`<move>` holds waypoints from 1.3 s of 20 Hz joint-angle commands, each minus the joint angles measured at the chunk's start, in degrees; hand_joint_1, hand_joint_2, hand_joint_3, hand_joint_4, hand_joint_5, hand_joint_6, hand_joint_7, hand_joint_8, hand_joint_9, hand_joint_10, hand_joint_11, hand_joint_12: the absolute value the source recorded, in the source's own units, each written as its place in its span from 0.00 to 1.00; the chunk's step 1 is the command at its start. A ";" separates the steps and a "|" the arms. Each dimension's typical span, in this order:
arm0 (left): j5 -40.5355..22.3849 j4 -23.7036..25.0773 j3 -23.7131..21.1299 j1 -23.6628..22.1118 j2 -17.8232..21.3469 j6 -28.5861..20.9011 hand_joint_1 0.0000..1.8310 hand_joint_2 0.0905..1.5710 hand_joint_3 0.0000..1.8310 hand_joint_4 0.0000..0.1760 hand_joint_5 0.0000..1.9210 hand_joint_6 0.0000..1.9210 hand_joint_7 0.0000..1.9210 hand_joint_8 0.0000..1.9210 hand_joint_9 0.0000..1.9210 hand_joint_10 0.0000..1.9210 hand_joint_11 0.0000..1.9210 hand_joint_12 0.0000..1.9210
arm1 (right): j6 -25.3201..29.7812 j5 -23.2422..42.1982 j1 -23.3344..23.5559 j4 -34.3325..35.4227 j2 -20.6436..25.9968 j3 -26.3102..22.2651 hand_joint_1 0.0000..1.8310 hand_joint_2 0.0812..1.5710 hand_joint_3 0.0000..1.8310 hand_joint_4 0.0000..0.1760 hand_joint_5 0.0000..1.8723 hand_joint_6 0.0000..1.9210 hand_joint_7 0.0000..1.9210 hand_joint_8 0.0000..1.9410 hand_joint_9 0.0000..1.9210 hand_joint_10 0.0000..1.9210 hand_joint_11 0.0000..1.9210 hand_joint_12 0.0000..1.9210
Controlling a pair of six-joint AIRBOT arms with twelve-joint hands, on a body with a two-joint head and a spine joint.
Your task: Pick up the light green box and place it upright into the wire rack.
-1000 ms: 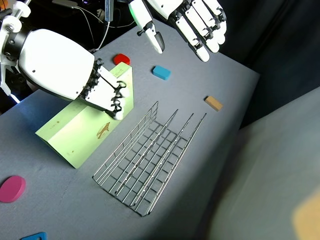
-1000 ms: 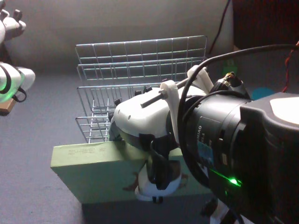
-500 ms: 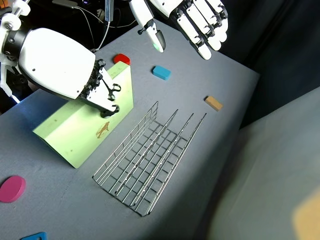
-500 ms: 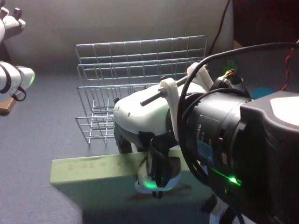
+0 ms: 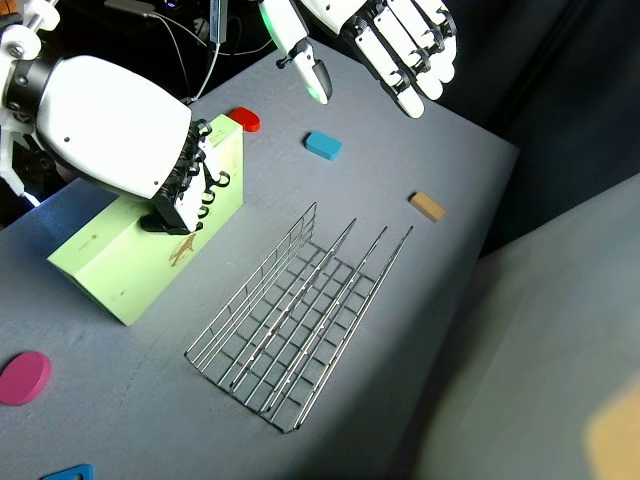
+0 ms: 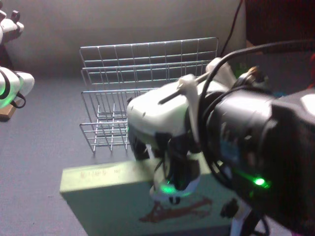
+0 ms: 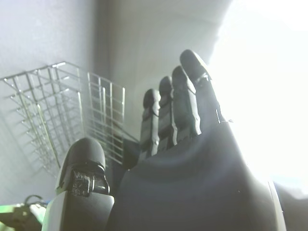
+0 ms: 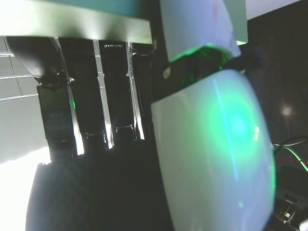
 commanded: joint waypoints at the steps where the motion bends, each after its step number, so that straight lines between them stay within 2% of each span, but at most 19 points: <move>1: -0.32 5.09 -0.11 -0.81 0.26 0.65 0.01 0.89 0.00 0.00 0.08 0.00 0.07 0.00 0.06 0.00 0.00 0.37 | -0.47 2.52 1.79 -4.83 0.78 -0.56 0.69 0.64 0.00 0.00 0.55 0.49 0.68 0.24 0.58 0.45 0.47 0.75; 8: 1.58 4.98 -0.64 -0.92 0.26 0.76 0.02 0.89 0.00 0.00 0.09 0.00 0.07 0.00 0.06 0.00 0.00 0.35 | -4.78 4.95 9.86 -4.85 8.26 -3.48 0.69 0.65 0.00 0.00 0.55 0.49 0.68 0.25 0.58 0.45 0.46 0.75; 12: 2.13 4.81 -0.80 -1.29 0.80 1.01 0.02 0.89 0.00 0.00 0.09 0.00 0.07 0.00 0.07 0.00 0.00 0.36 | -6.91 5.14 13.66 -9.40 9.83 -3.29 0.69 0.64 0.00 0.00 0.55 0.48 0.67 0.25 0.58 0.45 0.46 0.75; 16: 2.13 4.81 -0.81 -1.66 1.13 1.67 0.01 0.89 0.00 0.00 0.09 0.00 0.07 0.00 0.07 0.00 0.00 0.39 | -8.53 6.49 16.08 -9.97 11.08 -2.48 0.69 0.64 0.00 0.00 0.55 0.48 0.67 0.26 0.58 0.45 0.46 0.75; 20: 2.12 3.65 -0.73 -2.16 1.12 3.23 0.01 0.89 0.00 0.00 0.10 0.01 0.07 0.00 0.07 0.00 0.00 0.40 | -10.06 9.67 17.27 -9.99 10.76 0.23 0.69 0.64 0.00 0.00 0.55 0.48 0.67 0.26 0.58 0.45 0.46 0.75; 26: 2.46 2.33 -0.76 -3.26 1.12 4.57 0.03 0.89 0.00 0.00 0.10 0.00 0.07 0.00 0.07 0.00 0.00 0.40 | -9.28 13.41 16.07 -9.87 6.72 6.53 0.69 0.65 0.00 0.00 0.55 0.49 0.67 0.26 0.58 0.45 0.47 0.76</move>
